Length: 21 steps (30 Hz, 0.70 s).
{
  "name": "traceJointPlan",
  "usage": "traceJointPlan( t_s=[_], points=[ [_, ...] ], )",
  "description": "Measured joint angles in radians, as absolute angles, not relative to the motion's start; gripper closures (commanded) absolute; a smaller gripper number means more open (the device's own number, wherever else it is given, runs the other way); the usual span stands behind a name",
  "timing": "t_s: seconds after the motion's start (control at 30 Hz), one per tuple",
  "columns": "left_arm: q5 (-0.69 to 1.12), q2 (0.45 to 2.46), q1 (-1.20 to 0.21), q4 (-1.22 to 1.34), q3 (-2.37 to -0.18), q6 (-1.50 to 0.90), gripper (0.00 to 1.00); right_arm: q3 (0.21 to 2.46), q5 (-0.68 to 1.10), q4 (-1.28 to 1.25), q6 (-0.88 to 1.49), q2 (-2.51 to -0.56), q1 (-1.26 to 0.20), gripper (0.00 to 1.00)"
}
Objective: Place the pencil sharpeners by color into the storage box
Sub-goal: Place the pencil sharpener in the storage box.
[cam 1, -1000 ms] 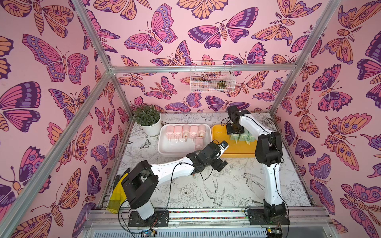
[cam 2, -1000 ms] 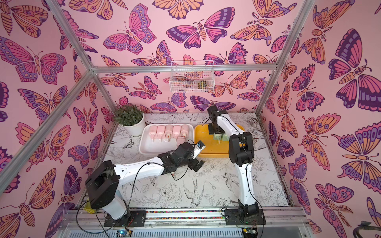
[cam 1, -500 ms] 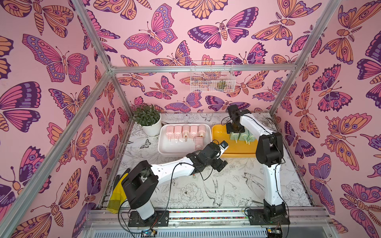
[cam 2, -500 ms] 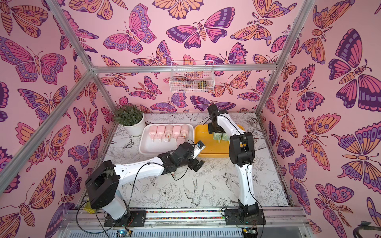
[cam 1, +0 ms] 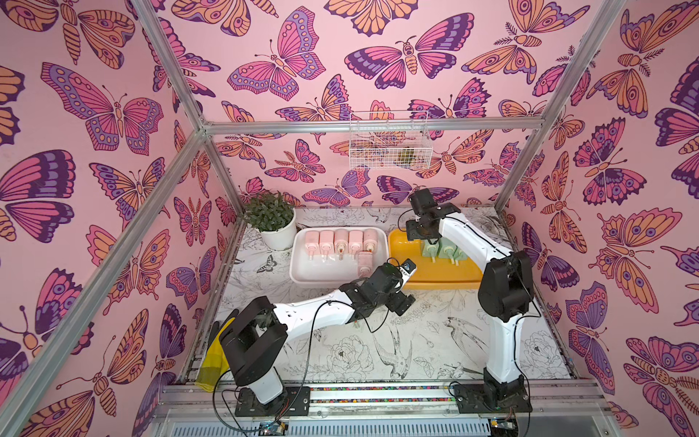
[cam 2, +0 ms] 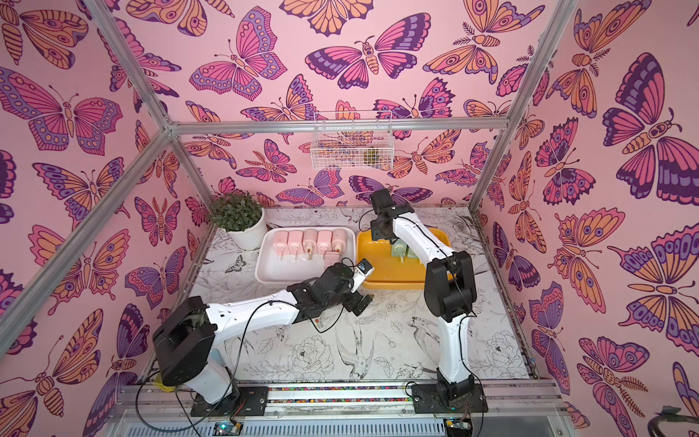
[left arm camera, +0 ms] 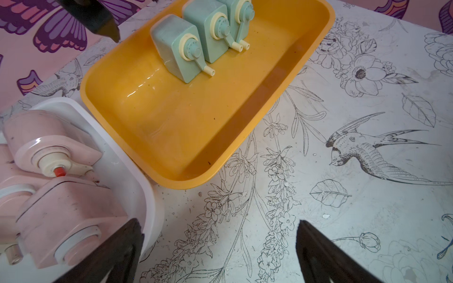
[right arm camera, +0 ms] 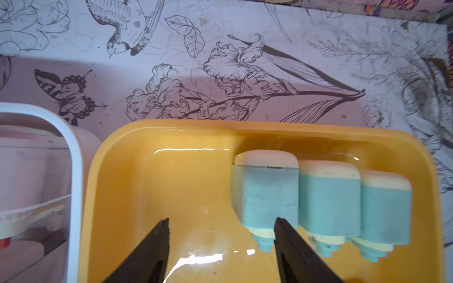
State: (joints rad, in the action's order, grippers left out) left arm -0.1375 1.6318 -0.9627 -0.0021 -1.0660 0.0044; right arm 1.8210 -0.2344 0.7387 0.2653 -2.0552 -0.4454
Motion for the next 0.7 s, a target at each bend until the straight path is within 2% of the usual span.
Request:
traceJointPlan(
  t_s=[0.07, 0.1, 0.4, 0.57, 0.7],
  points=[
    [-0.178, 1.602, -0.962, -0.05, -1.07, -0.028, 0.0, 1.734, -0.214, 0.681, 0.284, -2.009, -0.446, 0.18],
    [-0.2, 1.589, -0.962, -0.082, -1.076, -0.046, 0.0, 1.686, -0.207, 0.648, 0.293, -1.978, -0.446, 0.0],
    [-0.398, 1.445, -0.95, -0.538, -1.122, -0.439, 0.0, 1.334, -0.254, 0.297, 0.367, -1.638, -0.447, 0.01],
    [-0.416, 1.444, -0.887, -0.752, -1.126, -0.701, 0.0, 1.235, -0.285, 0.21, 0.378, -1.525, -0.447, 0.01],
    [-0.417, 1.444, -0.847, -0.822, -1.126, -0.85, 0.0, 1.143, -0.245, 0.144, 0.392, -1.441, -0.434, 0.01]
  ],
)
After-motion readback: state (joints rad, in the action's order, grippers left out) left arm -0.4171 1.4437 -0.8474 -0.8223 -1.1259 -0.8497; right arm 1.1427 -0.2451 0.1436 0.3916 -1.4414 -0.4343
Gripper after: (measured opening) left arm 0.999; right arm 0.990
